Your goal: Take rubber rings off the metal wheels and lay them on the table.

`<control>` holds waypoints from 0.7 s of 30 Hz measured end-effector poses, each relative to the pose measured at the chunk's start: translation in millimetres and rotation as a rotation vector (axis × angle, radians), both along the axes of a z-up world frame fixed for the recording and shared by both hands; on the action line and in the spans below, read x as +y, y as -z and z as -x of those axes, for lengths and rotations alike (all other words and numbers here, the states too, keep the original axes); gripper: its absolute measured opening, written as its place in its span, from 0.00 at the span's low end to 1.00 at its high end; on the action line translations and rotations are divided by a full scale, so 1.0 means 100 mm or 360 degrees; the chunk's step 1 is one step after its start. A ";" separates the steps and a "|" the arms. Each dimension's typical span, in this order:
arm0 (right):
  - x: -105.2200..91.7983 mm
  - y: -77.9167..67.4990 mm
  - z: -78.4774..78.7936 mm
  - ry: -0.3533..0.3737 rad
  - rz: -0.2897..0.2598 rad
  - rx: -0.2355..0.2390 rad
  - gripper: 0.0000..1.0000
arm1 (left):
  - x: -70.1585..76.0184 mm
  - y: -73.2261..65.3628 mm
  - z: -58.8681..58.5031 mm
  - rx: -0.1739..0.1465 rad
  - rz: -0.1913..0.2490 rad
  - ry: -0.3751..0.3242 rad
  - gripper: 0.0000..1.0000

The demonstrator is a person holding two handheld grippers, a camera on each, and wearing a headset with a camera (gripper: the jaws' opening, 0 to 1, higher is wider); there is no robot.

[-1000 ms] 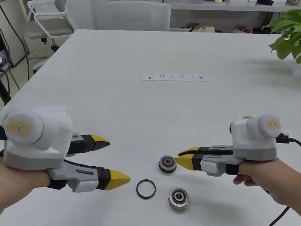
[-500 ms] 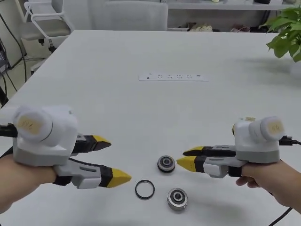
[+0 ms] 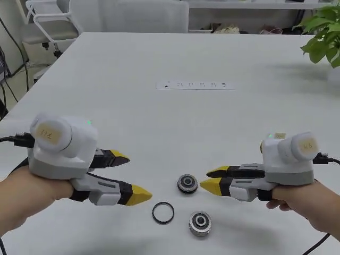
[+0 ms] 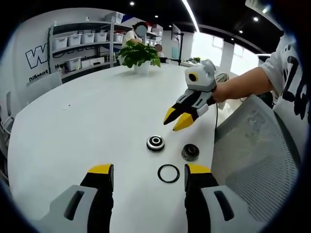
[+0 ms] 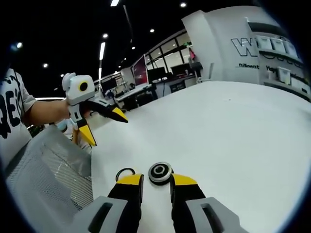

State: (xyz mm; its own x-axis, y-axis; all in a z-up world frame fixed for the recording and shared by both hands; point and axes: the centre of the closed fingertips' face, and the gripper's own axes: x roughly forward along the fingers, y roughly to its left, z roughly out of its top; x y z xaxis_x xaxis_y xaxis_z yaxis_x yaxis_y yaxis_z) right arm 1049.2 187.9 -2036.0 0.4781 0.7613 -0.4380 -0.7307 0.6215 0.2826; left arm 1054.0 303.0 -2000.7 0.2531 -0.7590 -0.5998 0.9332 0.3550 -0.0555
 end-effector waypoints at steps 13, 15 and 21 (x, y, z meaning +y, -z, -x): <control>-0.01 0.10 -0.05 -0.0022 0.0058 -0.0009 0.20 | -0.12 0.09 -0.06 0.0023 -0.0022 0.0032 0.54; 0.00 0.12 -0.06 -0.0028 0.0071 -0.0010 0.20 | -0.14 0.11 -0.07 0.0024 -0.0027 0.0037 0.54; 0.01 0.16 -0.07 -0.0041 0.0098 -0.0010 0.20 | -0.22 0.15 -0.10 0.0032 -0.0034 0.0059 0.52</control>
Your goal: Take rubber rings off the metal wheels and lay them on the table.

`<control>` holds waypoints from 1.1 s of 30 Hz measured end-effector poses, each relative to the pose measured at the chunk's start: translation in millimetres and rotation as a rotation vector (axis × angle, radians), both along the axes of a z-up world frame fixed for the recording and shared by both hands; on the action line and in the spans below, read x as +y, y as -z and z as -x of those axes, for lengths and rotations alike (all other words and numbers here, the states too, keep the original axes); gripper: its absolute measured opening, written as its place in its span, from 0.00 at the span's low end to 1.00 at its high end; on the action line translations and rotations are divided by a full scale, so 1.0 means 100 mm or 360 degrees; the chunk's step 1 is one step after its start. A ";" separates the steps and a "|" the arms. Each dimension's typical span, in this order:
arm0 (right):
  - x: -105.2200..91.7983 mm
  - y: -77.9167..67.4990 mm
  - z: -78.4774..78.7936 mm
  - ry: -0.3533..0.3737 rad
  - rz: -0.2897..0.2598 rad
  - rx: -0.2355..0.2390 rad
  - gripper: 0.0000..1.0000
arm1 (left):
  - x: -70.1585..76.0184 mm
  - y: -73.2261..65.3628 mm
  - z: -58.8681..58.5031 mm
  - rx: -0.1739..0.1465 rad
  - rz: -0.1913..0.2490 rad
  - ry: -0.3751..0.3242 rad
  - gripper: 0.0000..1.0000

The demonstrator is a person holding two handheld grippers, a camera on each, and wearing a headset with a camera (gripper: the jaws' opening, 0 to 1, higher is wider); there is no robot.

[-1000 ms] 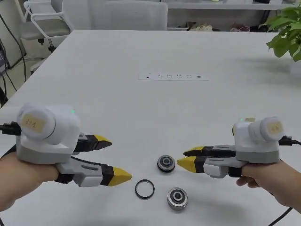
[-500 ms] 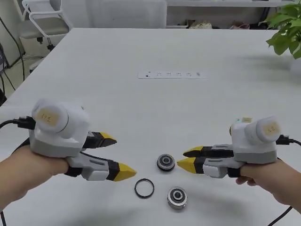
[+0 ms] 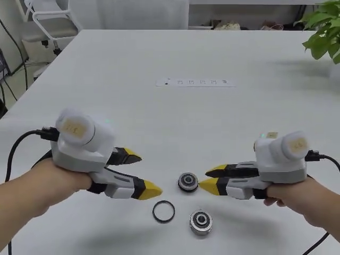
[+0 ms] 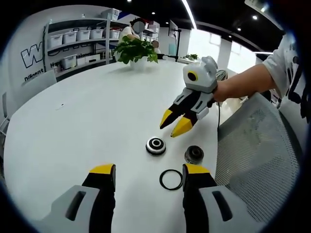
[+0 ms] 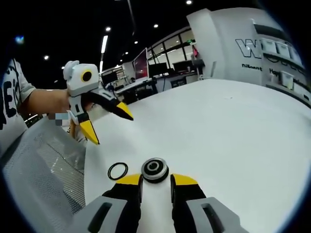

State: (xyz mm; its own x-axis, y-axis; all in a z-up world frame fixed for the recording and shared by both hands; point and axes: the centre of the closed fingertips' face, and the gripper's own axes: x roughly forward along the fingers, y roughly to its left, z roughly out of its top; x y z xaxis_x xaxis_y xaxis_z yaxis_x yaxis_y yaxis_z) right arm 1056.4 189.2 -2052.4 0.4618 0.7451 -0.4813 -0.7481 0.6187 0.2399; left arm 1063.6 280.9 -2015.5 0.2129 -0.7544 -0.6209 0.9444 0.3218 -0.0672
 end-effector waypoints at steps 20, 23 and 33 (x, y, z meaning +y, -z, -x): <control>0.03 0.11 0.03 -0.0052 0.0075 -0.0011 0.23 | -0.27 0.21 -0.01 0.0030 -0.0058 0.0114 0.45; 0.02 0.12 0.04 -0.0056 0.0085 -0.0013 0.22 | -0.31 0.22 -0.03 0.0034 -0.0050 0.0116 0.45; 0.02 0.13 0.04 -0.0057 0.0090 -0.0012 0.23 | -0.45 0.27 0.01 0.0044 -0.0054 0.0162 0.42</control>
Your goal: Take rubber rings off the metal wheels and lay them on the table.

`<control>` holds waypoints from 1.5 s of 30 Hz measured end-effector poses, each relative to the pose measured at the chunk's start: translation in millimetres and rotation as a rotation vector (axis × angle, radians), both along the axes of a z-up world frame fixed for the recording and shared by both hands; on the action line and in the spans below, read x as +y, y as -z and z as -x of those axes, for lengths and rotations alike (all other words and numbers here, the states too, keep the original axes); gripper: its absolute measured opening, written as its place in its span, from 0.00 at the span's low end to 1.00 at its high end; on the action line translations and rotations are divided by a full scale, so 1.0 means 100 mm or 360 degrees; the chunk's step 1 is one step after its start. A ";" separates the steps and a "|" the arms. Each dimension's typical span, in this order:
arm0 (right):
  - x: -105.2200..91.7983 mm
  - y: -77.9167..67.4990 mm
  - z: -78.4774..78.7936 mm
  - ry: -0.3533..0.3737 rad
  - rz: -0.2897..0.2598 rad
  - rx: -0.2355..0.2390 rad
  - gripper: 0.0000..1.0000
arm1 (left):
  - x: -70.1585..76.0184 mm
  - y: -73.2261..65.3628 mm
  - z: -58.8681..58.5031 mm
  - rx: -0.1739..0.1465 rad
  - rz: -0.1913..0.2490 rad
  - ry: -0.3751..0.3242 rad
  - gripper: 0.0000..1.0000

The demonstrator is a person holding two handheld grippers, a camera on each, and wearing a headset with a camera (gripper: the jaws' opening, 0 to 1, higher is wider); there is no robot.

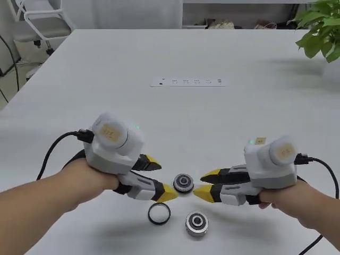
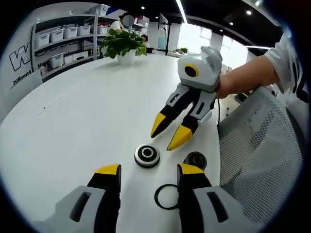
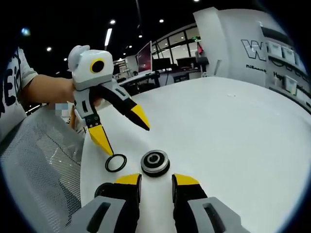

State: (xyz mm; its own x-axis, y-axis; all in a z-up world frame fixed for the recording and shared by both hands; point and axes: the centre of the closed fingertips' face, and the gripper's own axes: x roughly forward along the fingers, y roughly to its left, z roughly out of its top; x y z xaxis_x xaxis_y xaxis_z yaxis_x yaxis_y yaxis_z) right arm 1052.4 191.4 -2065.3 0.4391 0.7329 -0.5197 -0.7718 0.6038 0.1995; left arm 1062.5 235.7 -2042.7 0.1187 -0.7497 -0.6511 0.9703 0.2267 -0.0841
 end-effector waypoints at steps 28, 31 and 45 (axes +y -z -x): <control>0.00 0.06 0.02 -0.0016 0.0006 0.0012 0.22 | -0.33 0.14 -0.02 0.0061 0.0020 0.0011 0.25; -0.01 0.06 0.02 -0.0014 0.0004 0.0011 0.22 | -0.33 0.16 -0.01 0.0065 0.0009 0.0014 0.22; 0.00 0.06 0.03 -0.0018 0.0005 0.0016 0.22 | -0.31 0.18 -0.05 0.0102 0.0082 -0.0083 0.16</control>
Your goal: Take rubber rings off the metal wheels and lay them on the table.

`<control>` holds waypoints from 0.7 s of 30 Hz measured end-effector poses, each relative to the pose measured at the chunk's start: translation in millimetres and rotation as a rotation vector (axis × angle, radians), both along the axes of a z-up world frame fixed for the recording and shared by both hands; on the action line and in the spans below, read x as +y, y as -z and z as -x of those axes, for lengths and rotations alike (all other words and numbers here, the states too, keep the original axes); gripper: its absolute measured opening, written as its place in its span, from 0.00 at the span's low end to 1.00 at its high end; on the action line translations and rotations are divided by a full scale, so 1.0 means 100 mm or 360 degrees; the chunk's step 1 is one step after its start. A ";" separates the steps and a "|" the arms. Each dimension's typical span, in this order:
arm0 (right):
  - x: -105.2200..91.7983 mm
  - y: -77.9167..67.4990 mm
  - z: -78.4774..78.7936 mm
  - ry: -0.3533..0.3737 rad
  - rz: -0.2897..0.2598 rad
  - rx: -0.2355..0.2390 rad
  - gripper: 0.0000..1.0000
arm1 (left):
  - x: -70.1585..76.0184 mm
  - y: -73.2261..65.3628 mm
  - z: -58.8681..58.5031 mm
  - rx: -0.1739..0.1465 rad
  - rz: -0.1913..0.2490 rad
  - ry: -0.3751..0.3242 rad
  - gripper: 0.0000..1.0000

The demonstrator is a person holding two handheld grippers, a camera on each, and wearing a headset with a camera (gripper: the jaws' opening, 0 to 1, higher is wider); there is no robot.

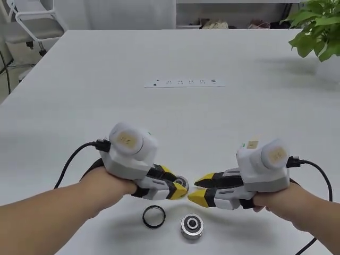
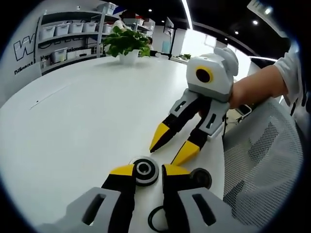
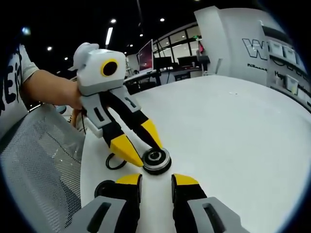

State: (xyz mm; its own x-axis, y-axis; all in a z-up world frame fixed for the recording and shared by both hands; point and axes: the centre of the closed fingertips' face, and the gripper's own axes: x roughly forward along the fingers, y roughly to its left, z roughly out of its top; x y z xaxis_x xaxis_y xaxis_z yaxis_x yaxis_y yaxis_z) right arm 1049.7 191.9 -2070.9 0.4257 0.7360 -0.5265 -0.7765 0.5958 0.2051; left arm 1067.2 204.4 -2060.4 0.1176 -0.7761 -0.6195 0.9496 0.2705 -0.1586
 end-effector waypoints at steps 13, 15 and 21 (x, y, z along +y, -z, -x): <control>0.02 0.02 0.03 -0.0013 0.0008 0.0004 0.21 | 0.00 0.01 0.00 -0.0218 -0.0087 0.0086 0.09; 0.04 0.03 0.04 -0.0019 0.0011 0.0004 0.21 | 0.01 0.01 -0.02 -0.0220 -0.0087 0.0078 0.08; 0.05 0.04 0.01 -0.0019 0.0021 -0.0015 0.21 | 0.01 0.01 -0.01 -0.0254 -0.0086 0.0101 0.08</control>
State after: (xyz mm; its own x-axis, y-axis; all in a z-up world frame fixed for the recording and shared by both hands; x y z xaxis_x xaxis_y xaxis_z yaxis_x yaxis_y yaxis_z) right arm 1048.3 197.0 -2075.2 0.4217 0.7341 -0.5322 -0.7854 0.5890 0.1902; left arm 1068.4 205.6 -2061.3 0.1694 -0.7512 -0.6379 0.9770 0.2131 0.0084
